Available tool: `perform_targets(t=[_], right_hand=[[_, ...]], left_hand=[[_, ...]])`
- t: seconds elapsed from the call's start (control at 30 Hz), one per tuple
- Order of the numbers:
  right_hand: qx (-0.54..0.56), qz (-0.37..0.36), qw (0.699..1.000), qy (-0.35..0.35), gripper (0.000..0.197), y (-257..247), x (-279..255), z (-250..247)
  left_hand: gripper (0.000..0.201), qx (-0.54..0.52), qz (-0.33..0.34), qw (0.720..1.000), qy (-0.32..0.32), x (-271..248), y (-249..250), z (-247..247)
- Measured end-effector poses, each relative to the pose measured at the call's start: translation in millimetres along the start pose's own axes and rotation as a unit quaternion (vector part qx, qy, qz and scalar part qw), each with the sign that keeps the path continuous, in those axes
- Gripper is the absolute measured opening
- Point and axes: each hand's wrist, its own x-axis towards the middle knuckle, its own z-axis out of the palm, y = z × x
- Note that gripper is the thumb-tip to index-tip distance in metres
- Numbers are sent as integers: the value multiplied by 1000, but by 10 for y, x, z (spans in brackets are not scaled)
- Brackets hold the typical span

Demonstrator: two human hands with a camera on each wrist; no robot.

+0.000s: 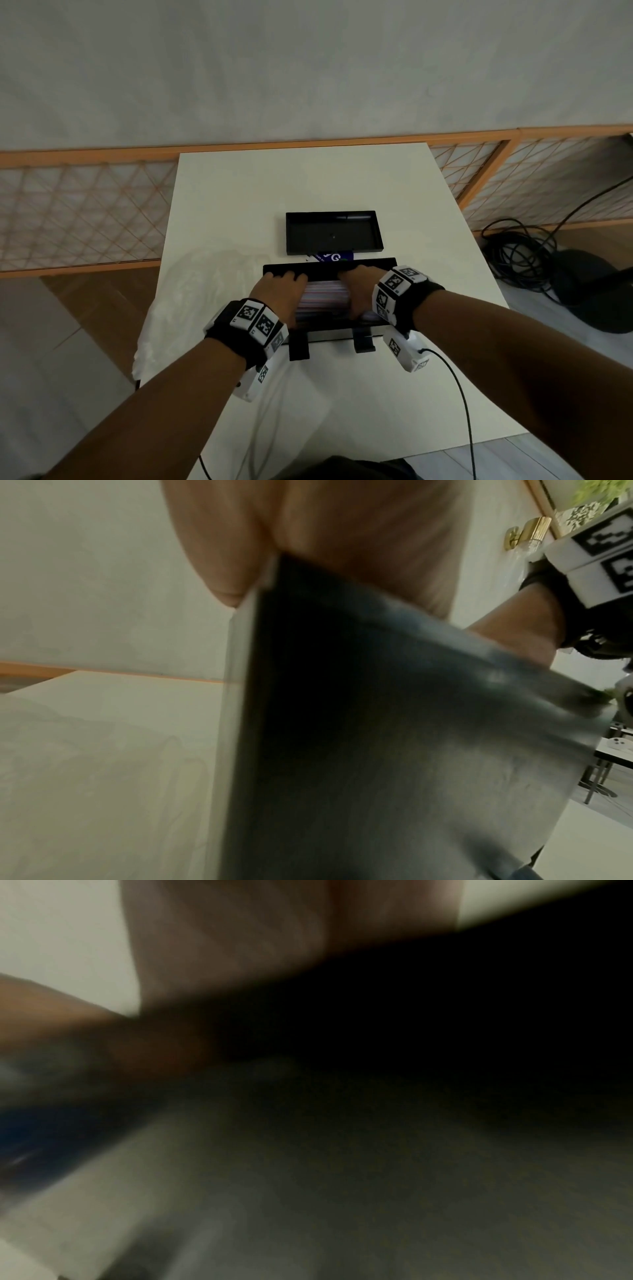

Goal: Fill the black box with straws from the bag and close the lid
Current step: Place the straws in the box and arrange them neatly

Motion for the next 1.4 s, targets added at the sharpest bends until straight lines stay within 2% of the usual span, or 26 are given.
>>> perform_targets(t=[0.1,0.3,0.47,0.63,0.8,0.9,0.97,1.07,1.13,1.27,1.4], right_hand=[[-20,-7,1000,19,65,3,-47,21],[-120,-5,985,126,63,-20,-136,106],[-177,2,968,178,74,-41,-209,166],[-166,16,965,205,71,-26,-261,132],[-81,-4,988,133,76,20,-316,15],[15,-34,995,95,72,31,-326,-87],[32,-67,994,81,67,35,-331,-94],[-36,-103,992,58,59,61,-332,-45],[-39,-102,992,57,61,107,-350,-43],[4,-69,996,64,66,191,-364,-102],[-75,-20,997,30,78,133,-273,-14]], left_hand=[[74,-1,1,1000,8,-21,3,-17],[86,-39,-8,999,26,-79,7,-19],[85,-146,-5,989,1,-148,-28,-77],[74,-210,1,977,-31,-168,-90,-187],[57,-222,1,975,-26,-203,-109,-237],[48,-220,1,975,-8,-229,-98,-234],[46,-222,-1,975,-13,-238,-70,-223],[53,-210,-2,978,-21,-223,-44,-174],[56,-200,-7,980,-21,-216,-40,-165],[67,-208,7,977,-33,-224,-71,-142],[80,-144,11,988,-52,-192,-39,-91]])
